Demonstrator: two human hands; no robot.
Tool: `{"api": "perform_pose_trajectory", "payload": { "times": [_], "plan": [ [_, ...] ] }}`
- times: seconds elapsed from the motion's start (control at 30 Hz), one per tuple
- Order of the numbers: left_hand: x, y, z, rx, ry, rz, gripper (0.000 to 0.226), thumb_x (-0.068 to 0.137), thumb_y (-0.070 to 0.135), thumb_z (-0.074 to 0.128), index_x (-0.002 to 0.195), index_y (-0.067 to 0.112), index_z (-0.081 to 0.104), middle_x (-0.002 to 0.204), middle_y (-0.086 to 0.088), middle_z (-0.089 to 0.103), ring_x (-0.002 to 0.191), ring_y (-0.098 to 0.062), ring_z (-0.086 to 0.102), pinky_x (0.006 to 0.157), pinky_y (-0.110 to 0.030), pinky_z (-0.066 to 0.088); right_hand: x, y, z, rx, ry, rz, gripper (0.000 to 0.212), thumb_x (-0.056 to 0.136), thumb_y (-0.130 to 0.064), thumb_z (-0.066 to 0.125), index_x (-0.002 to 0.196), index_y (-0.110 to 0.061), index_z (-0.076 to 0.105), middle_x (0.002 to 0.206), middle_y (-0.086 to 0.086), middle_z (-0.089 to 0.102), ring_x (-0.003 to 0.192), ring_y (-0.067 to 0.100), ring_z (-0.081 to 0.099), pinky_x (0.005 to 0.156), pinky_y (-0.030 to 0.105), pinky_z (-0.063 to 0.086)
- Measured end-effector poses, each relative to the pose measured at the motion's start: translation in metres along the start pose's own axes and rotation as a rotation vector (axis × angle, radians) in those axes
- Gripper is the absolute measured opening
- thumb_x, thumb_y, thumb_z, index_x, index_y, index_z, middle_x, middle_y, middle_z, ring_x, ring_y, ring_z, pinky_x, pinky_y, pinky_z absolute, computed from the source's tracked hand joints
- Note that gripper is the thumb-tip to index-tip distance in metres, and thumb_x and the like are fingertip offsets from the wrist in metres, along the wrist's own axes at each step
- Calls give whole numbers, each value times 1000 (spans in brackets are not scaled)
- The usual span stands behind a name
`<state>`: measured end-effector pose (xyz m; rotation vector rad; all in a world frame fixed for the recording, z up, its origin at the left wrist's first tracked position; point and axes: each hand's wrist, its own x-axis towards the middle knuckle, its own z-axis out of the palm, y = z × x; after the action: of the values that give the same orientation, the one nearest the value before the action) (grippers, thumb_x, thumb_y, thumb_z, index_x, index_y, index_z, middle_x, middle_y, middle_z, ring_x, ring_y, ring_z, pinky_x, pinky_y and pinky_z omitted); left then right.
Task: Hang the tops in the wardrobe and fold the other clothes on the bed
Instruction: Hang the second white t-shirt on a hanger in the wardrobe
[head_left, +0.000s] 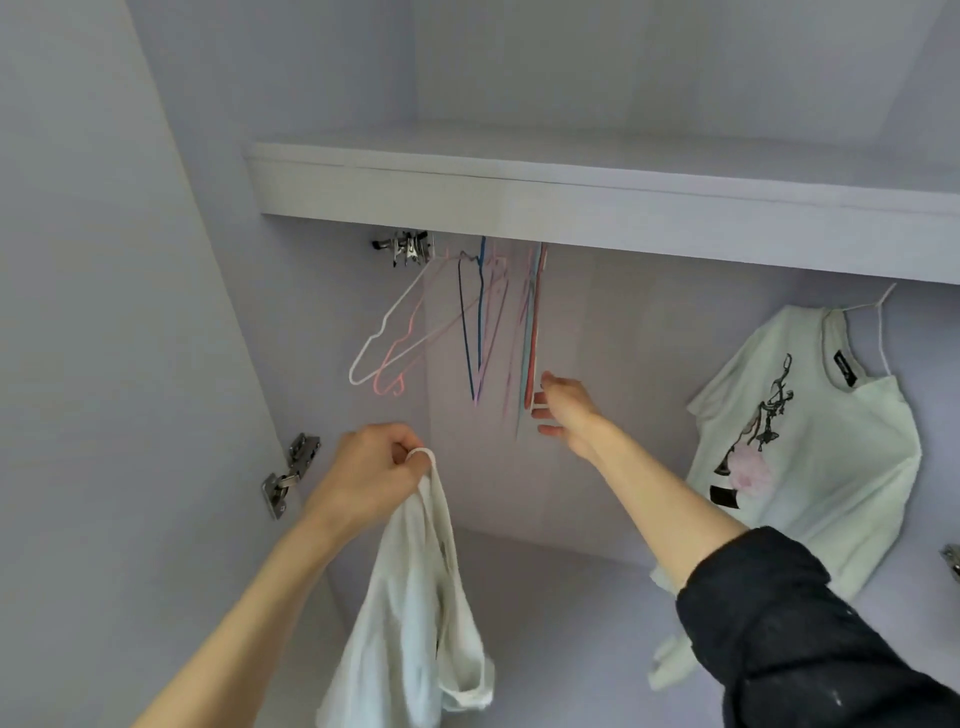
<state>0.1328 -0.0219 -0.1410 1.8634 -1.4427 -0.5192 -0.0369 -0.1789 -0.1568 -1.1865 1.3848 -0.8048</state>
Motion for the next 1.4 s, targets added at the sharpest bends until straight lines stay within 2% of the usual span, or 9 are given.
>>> {"api": "perform_pose_trajectory", "payload": {
  "times": [0.13, 0.3, 0.47, 0.63, 0.8, 0.97, 1.13, 1.3, 1.4],
  "plan": [
    [2, -8, -10, 11, 61, -49, 18, 82, 11, 61, 68, 22, 63, 74, 0, 69, 76, -16, 63, 56, -7, 37, 7, -3, 11, -39, 46, -39, 13, 95, -17, 47, 90, -14, 58, 69, 0, 58, 59, 12, 53, 54, 24, 33],
    [3, -13, -17, -8, 97, -85, 18, 81, 11, 61, 67, 22, 64, 69, 4, 67, 69, -12, 61, 55, -6, 38, 14, -10, 21, -40, -29, -45, 16, 93, -20, 55, 77, -15, 56, 70, 0, 58, 61, 10, 53, 59, 25, 35],
    [1, -14, -22, -32, 130, -125, 14, 82, 12, 61, 71, 19, 68, 71, 0, 70, 77, -19, 65, 73, -29, 49, 22, -20, 31, -70, -52, -47, 20, 92, -17, 58, 73, -14, 52, 70, 3, 59, 60, 12, 56, 63, 27, 41],
    [-4, -17, -25, -49, 144, -176, 14, 79, 16, 61, 68, 23, 67, 67, 4, 69, 75, -21, 65, 79, -43, 54, 23, -21, 30, -123, -26, -74, 21, 87, 1, 52, 71, -12, 56, 74, 8, 63, 60, 14, 60, 50, 21, 37],
    [-8, -16, -18, -81, 90, -150, 13, 81, 13, 61, 71, 18, 67, 68, -5, 70, 71, -25, 65, 77, -41, 54, 23, -19, 15, 95, 46, -101, 17, 91, -1, 44, 83, -13, 53, 70, 3, 60, 52, 12, 55, 39, 15, 34],
    [-7, -7, -7, -87, 41, -118, 12, 81, 15, 62, 71, 20, 67, 69, -2, 70, 72, -24, 66, 72, -37, 53, 26, -23, -14, 262, 192, -236, 29, 93, 1, 38, 75, -16, 54, 62, 1, 43, 44, 7, 38, 38, 14, 29],
    [-8, 2, 5, -116, -12, -81, 15, 81, 11, 61, 70, 19, 66, 71, -5, 70, 73, -25, 65, 69, -33, 50, 17, -14, -38, 154, 457, -375, 28, 88, 0, 42, 98, -2, 69, 84, 5, 57, 77, 17, 50, 69, 21, 36],
    [-13, 7, 17, -95, -56, -52, 17, 81, 9, 59, 70, 19, 66, 71, -4, 70, 73, -21, 64, 68, -28, 47, 1, 15, -54, 198, 437, -290, 30, 94, -19, 47, 64, -15, 44, 57, 2, 35, 53, 14, 31, 52, 26, 25],
    [-18, 7, 22, -71, -69, -38, 19, 82, 9, 58, 69, 21, 66, 69, -1, 69, 69, -16, 62, 62, -23, 45, -15, 54, -67, 288, 355, -131, 14, 97, -14, 45, 95, -11, 59, 56, 1, 30, 32, 3, 27, 35, 17, 20]
  ]
}}
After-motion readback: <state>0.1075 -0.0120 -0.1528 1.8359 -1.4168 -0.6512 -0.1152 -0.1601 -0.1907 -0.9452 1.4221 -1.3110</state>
